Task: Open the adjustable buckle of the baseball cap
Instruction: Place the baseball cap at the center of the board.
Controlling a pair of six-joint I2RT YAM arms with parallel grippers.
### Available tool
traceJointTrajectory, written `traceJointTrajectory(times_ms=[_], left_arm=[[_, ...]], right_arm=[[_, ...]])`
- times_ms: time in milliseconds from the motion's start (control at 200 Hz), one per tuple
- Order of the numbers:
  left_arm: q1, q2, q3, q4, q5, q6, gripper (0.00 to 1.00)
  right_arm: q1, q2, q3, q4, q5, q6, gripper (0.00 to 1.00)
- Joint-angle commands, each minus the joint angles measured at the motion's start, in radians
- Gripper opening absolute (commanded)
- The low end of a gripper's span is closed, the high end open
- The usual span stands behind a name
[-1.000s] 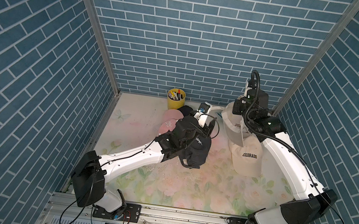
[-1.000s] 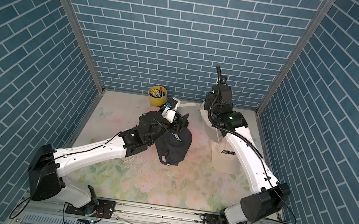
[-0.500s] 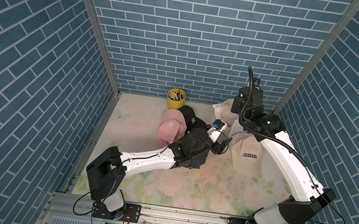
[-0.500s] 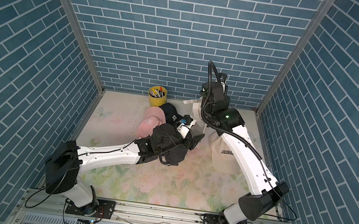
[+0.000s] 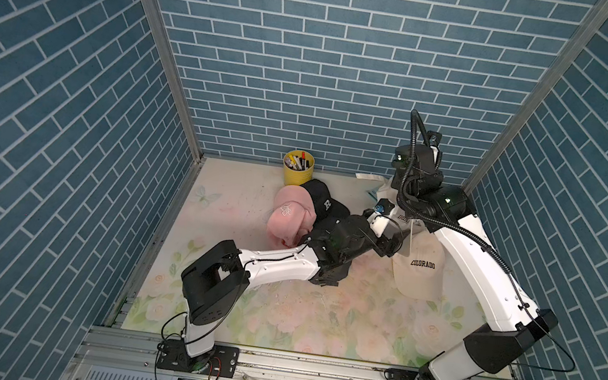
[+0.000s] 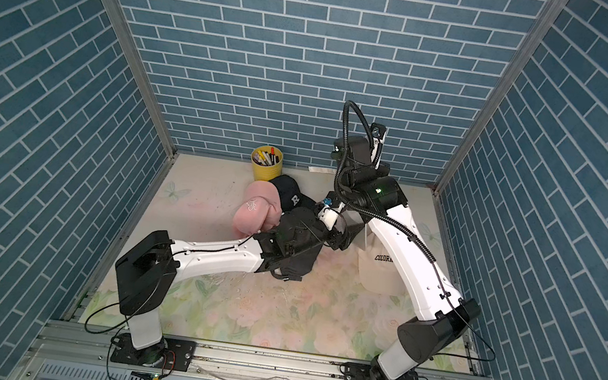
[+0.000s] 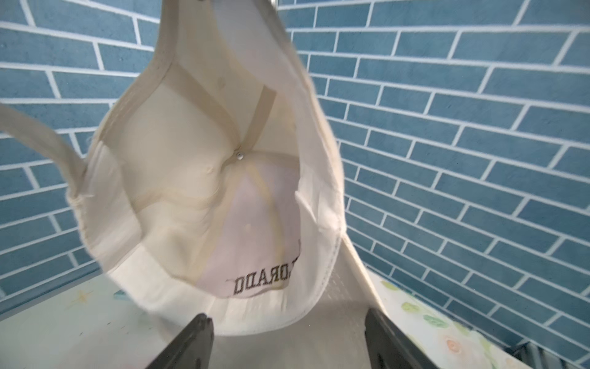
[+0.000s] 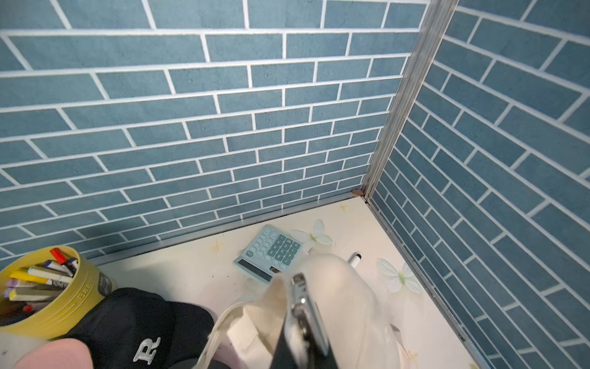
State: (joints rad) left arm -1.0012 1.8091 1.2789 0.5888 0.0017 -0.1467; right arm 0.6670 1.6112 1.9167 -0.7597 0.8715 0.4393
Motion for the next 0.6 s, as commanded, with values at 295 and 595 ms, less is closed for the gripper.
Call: traceJointTrajectory(times_ms=[295,595], left_arm=[[-0.004,-0.011,0.028,-0.053,0.036,-0.028,0.80],[0.009,0.103,0.115,-0.058,-0.193,-0.027,0.73]], right_arm=[[0.010,0.054,0.083,-0.061,0.077,0.060,0.00],[0.014,0.043,0.098,-0.094,0.070,0.093,0.00]])
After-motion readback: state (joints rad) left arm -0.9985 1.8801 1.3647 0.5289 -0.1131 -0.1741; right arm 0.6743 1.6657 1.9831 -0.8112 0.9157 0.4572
